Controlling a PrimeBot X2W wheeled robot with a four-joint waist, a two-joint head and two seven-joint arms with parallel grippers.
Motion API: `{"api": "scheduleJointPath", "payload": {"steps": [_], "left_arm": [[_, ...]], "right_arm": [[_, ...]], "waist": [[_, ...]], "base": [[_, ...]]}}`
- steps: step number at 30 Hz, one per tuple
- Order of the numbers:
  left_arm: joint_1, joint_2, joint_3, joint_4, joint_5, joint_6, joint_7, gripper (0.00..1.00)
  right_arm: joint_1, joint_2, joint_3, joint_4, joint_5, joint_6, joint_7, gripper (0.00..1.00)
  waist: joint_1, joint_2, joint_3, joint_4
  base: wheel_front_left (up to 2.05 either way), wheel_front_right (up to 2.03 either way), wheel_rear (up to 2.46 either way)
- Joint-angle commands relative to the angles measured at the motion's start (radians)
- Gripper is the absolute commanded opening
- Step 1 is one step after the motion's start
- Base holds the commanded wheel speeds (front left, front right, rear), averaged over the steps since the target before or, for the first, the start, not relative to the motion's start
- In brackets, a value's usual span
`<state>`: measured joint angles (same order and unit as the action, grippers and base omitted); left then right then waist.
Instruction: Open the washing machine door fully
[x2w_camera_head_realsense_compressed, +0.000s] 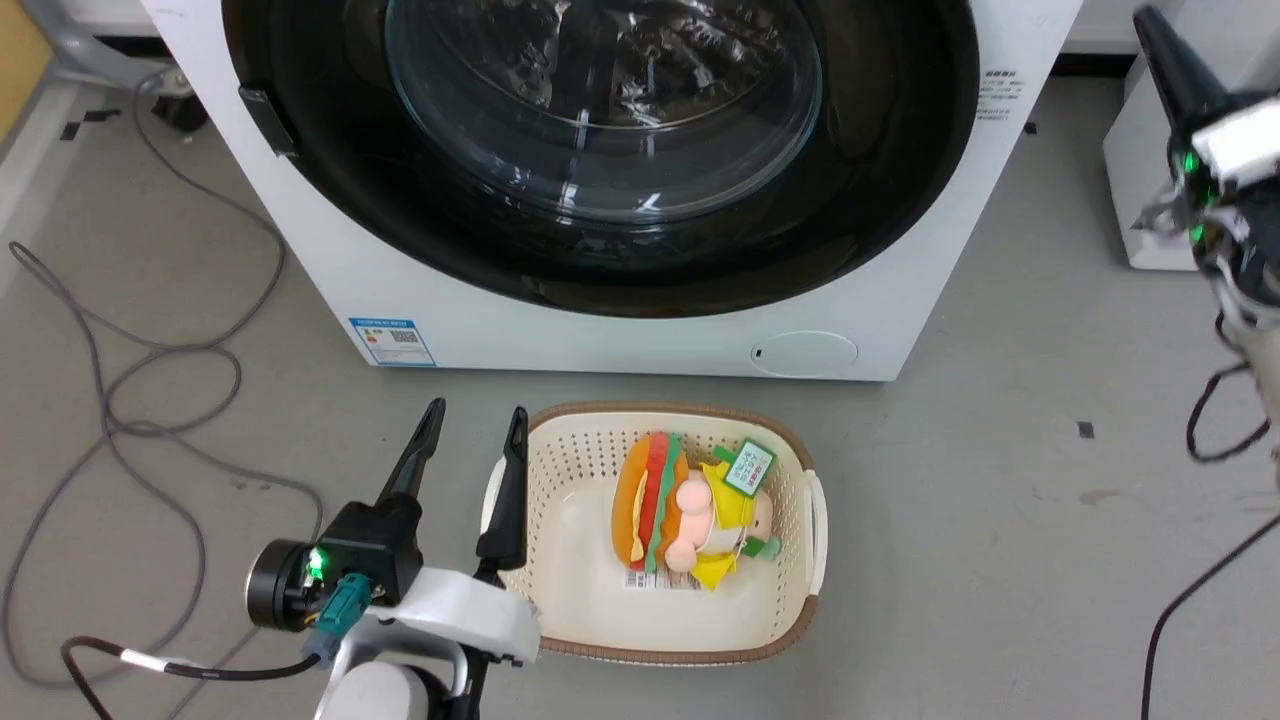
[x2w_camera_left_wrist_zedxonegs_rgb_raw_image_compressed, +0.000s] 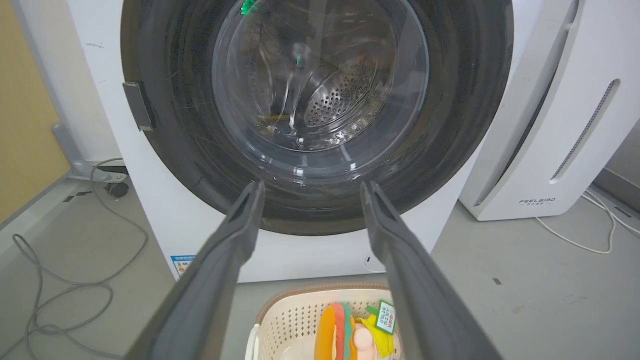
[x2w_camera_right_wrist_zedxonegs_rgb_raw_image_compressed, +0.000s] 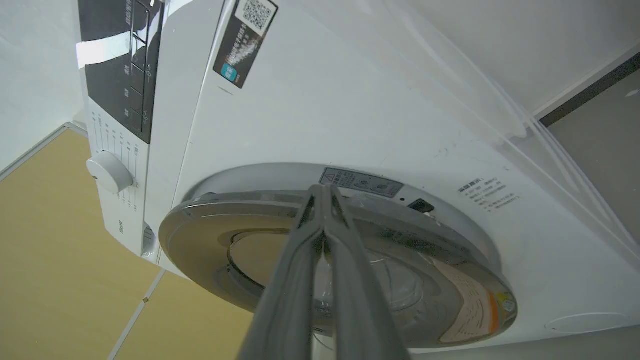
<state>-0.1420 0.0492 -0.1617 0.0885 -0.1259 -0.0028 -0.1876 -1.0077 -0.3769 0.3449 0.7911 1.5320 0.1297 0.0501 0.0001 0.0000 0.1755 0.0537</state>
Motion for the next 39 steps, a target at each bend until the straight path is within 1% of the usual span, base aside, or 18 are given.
{"api": "scheduleJointPath", "payload": {"steps": [1, 5, 10, 24, 30, 32, 39], "left_arm": [[-0.020, 0.001, -0.007, -0.001, -0.006, -0.002, -0.012, 1.00], [-0.040, 0.001, -0.018, -0.002, -0.015, -0.003, -0.021, 1.00], [-0.062, 0.001, -0.033, -0.001, -0.024, -0.001, -0.031, 1.00], [-0.131, 0.001, -0.072, 0.003, -0.055, 0.004, -0.060, 1.00], [-0.158, 0.001, -0.090, 0.008, -0.071, 0.008, -0.073, 1.00], [-0.161, 0.001, -0.092, 0.010, -0.073, 0.008, -0.074, 1.00], [-0.168, 0.001, -0.093, 0.014, -0.076, 0.010, -0.074, 1.00]], "right_arm": [[-0.053, -0.010, 0.019, 0.032, 0.038, 0.001, 0.013, 0.00], [-0.178, -0.013, 0.094, 0.136, 0.078, 0.001, 0.072, 0.00], [-0.313, -0.005, 0.201, 0.238, 0.096, 0.001, 0.145, 0.00], [-0.602, 0.015, 0.443, 0.426, 0.185, 0.001, 0.376, 0.00], [-0.685, 0.042, 0.527, 0.489, 0.238, 0.001, 0.461, 0.00], [-0.691, 0.053, 0.547, 0.492, 0.232, 0.001, 0.481, 0.00], [-0.682, 0.083, 0.570, 0.483, 0.214, 0.001, 0.520, 0.00]], "waist": [[-0.0001, 0.0000, 0.009, 0.002], [-0.0001, 0.0000, 0.035, 0.009], [-0.0001, 0.0000, 0.069, 0.017], [-0.0001, 0.0000, 0.163, 0.040], [-0.0001, 0.0000, 0.195, 0.049], [-0.0001, 0.0000, 0.200, 0.050], [-0.0001, 0.0000, 0.209, 0.053]], "base": [[0.00, 0.00, 0.00], [0.00, 0.00, 0.00], [0.00, 0.00, 0.00], [0.00, 0.00, 0.00], [0.00, 0.00, 0.00], [0.00, 0.00, 0.00], [0.00, 0.00, 0.00]]}}
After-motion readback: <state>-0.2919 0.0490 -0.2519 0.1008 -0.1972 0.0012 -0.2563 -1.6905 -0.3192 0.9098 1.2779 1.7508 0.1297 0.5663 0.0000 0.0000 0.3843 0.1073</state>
